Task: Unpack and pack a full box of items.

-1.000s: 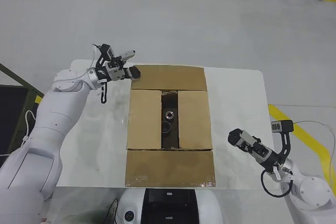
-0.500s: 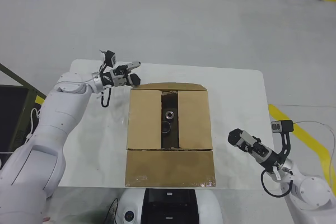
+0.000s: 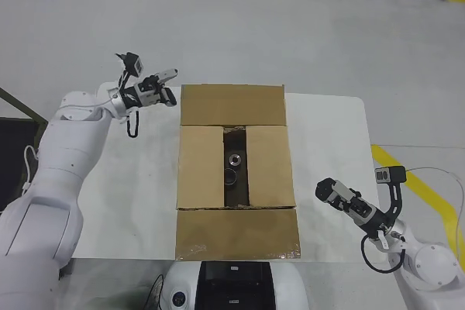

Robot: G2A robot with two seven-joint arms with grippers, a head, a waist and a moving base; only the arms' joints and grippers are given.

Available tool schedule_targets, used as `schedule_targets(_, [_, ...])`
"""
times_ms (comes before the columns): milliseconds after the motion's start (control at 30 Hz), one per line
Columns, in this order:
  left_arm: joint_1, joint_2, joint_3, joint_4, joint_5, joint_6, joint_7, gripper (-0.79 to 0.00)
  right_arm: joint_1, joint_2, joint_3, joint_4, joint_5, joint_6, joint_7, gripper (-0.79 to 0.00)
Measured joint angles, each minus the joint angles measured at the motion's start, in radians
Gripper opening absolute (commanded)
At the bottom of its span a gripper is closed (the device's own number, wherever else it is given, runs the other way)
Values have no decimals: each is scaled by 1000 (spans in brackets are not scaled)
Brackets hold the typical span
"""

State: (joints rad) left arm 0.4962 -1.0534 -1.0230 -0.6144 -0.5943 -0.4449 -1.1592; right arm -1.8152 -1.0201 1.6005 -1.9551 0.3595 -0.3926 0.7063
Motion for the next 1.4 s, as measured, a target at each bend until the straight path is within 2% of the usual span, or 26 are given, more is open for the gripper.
schedule_targets(200, [9, 38, -82, -67, -11, -6, -80, 0, 0, 0, 0, 0, 0, 0, 0, 0])
schedule_targets(400, [73, 90, -180, -186, -14, 43, -210, 0, 0, 0, 0, 0, 0, 0, 0, 0])
schedule_targets(600, [185, 141, -288, -359, -7, 115, -303, 0, 0, 0, 0, 0, 0, 0, 0, 0])
schedule_targets(767, [312, 181, -415, -490, -58, 177, -368, 0, 0, 0, 0, 0, 0, 0, 0, 0])
schedule_targets(1033, [493, 236, -575, -643, -60, 269, -377, 0, 0, 0, 0, 0, 0, 0, 0, 0])
schedule_targets(1233, [569, 279, -649, -696, -56, 292, -377, 0, 0, 0, 0, 0, 0, 0, 0, 0])
schedule_targets(1400, [594, 309, -680, -697, -69, 287, -377, 0, 0, 0, 0, 0, 0, 0, 0, 0])
